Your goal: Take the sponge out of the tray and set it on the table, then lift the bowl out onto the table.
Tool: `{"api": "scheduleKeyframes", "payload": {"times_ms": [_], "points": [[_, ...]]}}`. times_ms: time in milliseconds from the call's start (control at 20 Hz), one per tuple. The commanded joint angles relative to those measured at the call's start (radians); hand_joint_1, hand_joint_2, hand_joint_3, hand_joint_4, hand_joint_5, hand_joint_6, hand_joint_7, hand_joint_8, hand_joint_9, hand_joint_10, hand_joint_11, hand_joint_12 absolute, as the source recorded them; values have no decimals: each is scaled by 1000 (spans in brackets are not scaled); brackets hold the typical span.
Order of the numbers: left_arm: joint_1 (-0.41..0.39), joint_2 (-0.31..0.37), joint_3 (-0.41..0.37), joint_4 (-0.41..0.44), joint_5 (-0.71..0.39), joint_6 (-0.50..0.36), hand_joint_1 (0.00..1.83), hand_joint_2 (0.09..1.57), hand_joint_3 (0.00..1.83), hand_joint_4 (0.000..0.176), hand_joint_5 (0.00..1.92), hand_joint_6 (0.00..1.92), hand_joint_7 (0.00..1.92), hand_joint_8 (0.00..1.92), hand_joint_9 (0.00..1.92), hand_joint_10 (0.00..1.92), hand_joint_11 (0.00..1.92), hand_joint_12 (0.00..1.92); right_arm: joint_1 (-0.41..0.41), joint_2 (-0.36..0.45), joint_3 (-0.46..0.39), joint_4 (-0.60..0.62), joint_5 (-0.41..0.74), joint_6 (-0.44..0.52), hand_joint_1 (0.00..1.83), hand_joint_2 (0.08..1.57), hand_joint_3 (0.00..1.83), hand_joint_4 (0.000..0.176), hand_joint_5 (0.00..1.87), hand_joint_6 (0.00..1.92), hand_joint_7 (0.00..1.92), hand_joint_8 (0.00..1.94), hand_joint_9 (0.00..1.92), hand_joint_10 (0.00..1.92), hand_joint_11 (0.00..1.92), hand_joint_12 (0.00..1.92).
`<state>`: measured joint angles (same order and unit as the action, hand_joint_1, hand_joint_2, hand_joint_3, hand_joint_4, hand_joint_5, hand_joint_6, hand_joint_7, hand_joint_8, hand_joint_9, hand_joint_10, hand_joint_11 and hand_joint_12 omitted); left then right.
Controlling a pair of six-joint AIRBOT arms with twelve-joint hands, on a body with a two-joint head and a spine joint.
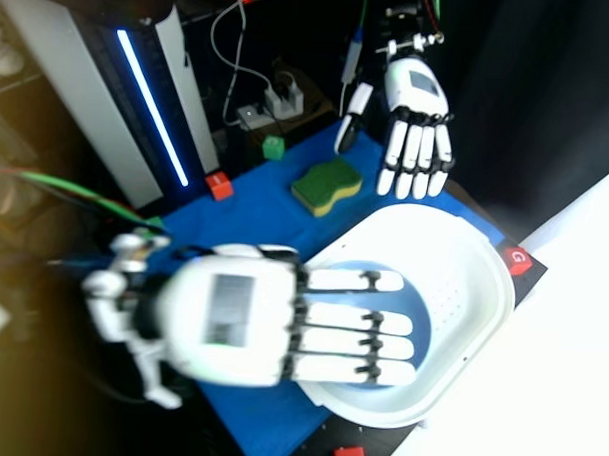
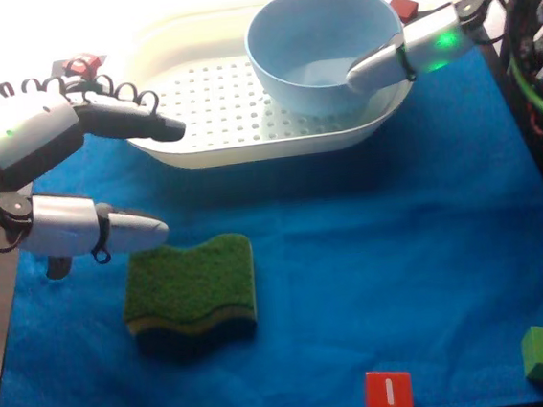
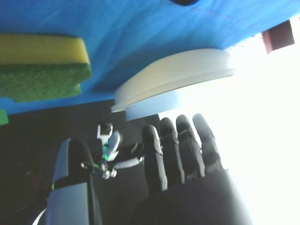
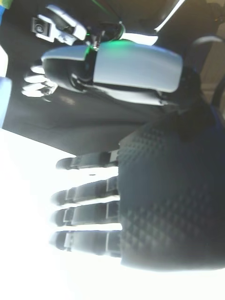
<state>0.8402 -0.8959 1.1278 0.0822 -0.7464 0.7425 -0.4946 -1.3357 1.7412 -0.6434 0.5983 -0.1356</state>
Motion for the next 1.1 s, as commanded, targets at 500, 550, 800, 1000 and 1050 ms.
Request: {"api": "scheduleKeyframes", "payload": {"times_ms": [500, 550, 800, 1000, 1050], "points": [[3, -10, 5, -33, -131, -22, 686, 971, 0, 62, 529, 1, 481, 2, 385, 4, 0, 764, 15, -53, 21, 54, 22, 9, 680, 987, 4, 109, 332, 1, 268, 2, 239, 3, 0, 456], [4, -11, 6, -35, -132, -23, 698, 972, 0, 62, 526, 0, 471, 2, 373, 3, 0, 728, 15, -60, 20, 54, 22, 16, 675, 989, 1, 93, 336, 1, 276, 2, 253, 4, 0, 505], [7, -15, 7, -38, -134, -27, 744, 974, 0, 63, 531, 1, 466, 0, 364, 0, 0, 709, 2, -78, 11, 51, 22, 20, 707, 973, 1, 98, 320, 0, 272, 0, 260, 3, 1, 518], [8, -20, 10, -39, -135, -34, 738, 984, 2, 69, 521, 1, 455, 1, 357, 2, 0, 735, -10, -81, 4, 48, 22, 23, 681, 974, 0, 75, 330, 1, 278, 1, 275, 1, 0, 592], [8, -20, 10, -39, -135, -35, 708, 995, 3, 77, 505, 0, 440, 0, 342, 0, 0, 710, -14, -81, 4, 48, 22, 23, 677, 981, 2, 78, 324, 1, 274, 0, 269, 1, 0, 568]]}}
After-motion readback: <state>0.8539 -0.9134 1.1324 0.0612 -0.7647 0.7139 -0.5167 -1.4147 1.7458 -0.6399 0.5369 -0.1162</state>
